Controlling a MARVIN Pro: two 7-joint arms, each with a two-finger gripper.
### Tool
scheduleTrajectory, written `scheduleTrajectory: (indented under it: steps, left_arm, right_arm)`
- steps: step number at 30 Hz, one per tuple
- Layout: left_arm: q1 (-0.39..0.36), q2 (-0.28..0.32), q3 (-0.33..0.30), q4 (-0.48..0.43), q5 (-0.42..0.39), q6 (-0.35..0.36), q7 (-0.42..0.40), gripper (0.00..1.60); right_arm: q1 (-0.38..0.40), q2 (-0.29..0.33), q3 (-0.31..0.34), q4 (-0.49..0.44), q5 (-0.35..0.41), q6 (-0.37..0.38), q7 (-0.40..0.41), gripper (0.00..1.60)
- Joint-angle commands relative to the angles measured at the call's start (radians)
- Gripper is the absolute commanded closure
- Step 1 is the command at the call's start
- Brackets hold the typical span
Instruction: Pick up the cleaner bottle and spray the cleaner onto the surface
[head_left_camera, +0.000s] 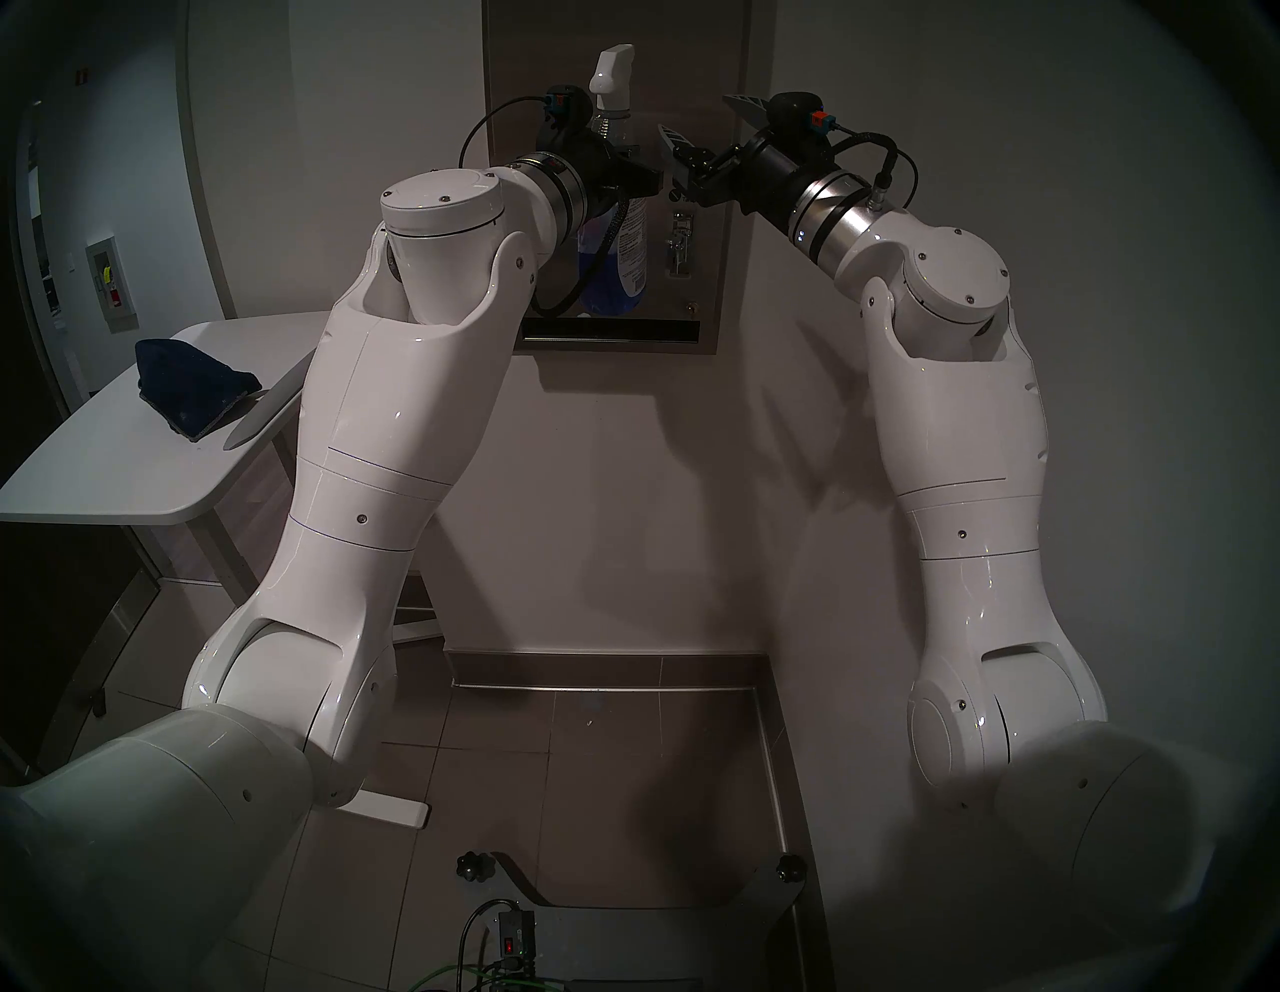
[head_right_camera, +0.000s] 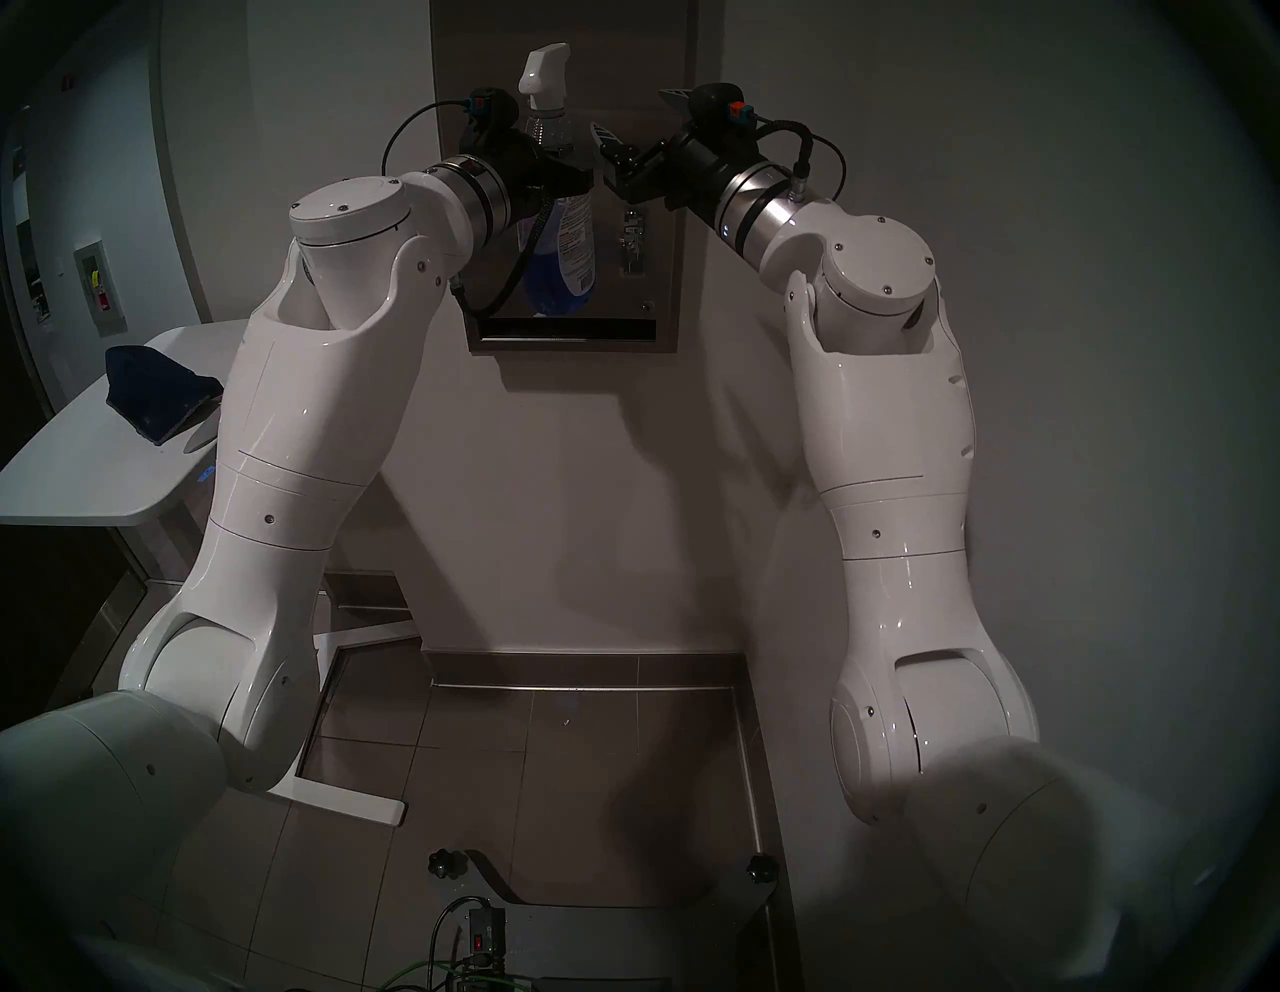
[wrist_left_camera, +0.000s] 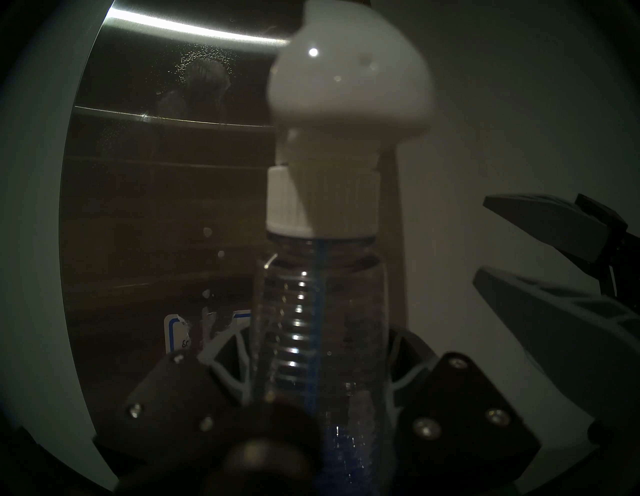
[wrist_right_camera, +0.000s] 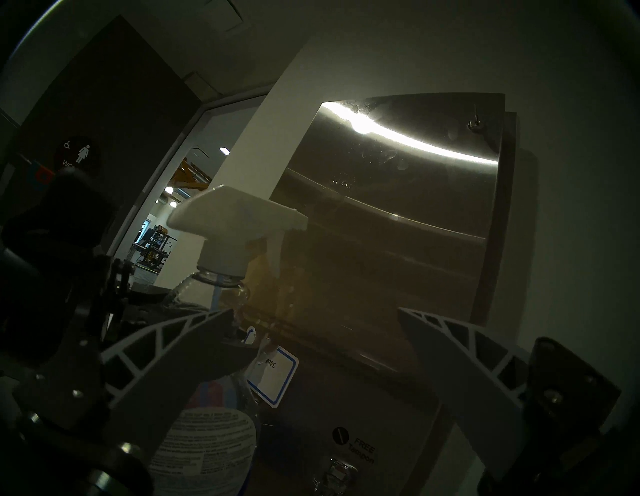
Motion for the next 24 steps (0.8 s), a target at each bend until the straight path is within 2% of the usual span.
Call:
scheduleTrajectory:
  steps: [1, 8, 9, 10, 14, 15, 16, 17, 18, 24]
  left_arm:
    - [-0.076, -0.011, -0.019, -0.037, 0.003, -0.023, 0.0, 1.6]
    - [-0.075, -0.013, -0.02, -0.036, 0.008, -0.019, -0.005, 1.6]
    - [-0.076, -0.013, -0.021, -0.036, 0.009, -0.018, -0.006, 1.6]
    - [-0.076, -0.013, -0.021, -0.036, 0.01, -0.017, -0.007, 1.6]
    - [-0.075, -0.014, -0.022, -0.036, 0.013, -0.015, -0.01, 1.6]
    - [-0.075, -0.015, -0.023, -0.035, 0.014, -0.014, -0.01, 1.6]
    - [-0.075, -0.015, -0.023, -0.035, 0.015, -0.014, -0.011, 1.6]
    - [-0.075, -0.015, -0.023, -0.035, 0.015, -0.014, -0.011, 1.6]
    - [-0.075, -0.016, -0.025, -0.034, 0.017, -0.012, -0.011, 1.6]
    - [-0.076, -0.02, -0.029, -0.033, 0.023, -0.009, -0.012, 1.6]
  right_arm:
    - [0.105, -0.03, 0.009, 0.015, 0.012, 0.042, 0.007, 0.0]
    - [0.152, -0.049, 0.01, 0.062, 0.025, 0.101, 0.024, 0.0]
    - [0.177, -0.055, 0.009, 0.086, 0.029, 0.124, 0.03, 0.0]
    - [0.157, -0.059, 0.012, 0.077, 0.03, 0.126, 0.03, 0.0]
    - [0.196, -0.071, 0.009, 0.117, 0.035, 0.164, 0.042, 0.0]
    - [0.228, -0.072, 0.005, 0.141, 0.035, 0.178, 0.048, 0.0]
    - [0.194, -0.079, 0.01, 0.121, 0.038, 0.174, 0.046, 0.0]
    - [0.194, -0.079, 0.01, 0.121, 0.038, 0.174, 0.046, 0.0]
    - [0.227, -0.084, 0.006, 0.149, 0.04, 0.193, 0.052, 0.0]
    - [0.266, -0.097, 0.004, 0.191, 0.043, 0.228, 0.061, 0.0]
